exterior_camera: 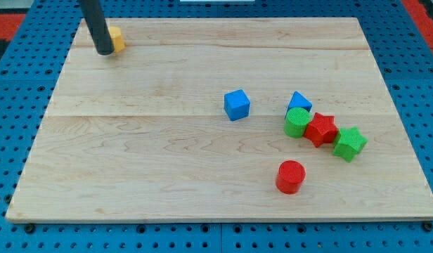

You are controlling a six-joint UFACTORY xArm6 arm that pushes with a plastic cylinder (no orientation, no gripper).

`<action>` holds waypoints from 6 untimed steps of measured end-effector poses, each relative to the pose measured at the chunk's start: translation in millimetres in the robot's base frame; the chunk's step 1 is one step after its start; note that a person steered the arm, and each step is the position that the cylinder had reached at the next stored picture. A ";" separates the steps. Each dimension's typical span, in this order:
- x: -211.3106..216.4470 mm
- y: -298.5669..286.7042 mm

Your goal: Place your arm diagonally to the top right of the blue triangle

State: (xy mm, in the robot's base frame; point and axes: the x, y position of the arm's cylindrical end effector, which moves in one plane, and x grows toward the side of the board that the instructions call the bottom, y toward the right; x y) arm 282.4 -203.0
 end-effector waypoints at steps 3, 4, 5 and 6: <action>14.3 214.4; 19.9 322.5; 21.7 389.1; 21.8 402.0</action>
